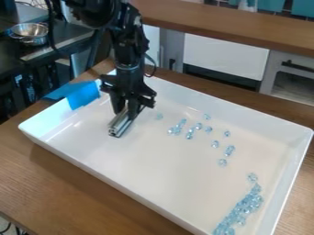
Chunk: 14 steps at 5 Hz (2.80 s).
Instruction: Sweep into pile
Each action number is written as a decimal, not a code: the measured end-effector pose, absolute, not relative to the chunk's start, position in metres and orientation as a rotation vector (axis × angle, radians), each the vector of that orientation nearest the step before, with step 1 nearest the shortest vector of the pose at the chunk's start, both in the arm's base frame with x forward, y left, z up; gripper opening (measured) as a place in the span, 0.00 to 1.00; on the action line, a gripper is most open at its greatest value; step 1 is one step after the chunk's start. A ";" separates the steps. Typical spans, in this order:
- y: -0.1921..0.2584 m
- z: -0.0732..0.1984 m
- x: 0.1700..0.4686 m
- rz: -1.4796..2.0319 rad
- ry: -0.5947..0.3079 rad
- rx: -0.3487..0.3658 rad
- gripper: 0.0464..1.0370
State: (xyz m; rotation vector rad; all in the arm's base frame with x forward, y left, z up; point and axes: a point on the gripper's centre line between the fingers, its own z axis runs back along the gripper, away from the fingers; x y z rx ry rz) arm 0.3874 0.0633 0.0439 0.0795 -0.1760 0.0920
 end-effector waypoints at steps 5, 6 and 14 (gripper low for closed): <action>-0.018 0.048 0.399 0.055 -0.147 0.030 0.30; -0.025 0.047 0.401 0.034 -0.156 0.040 0.30; -0.103 0.048 0.355 -0.573 -0.225 -0.033 0.30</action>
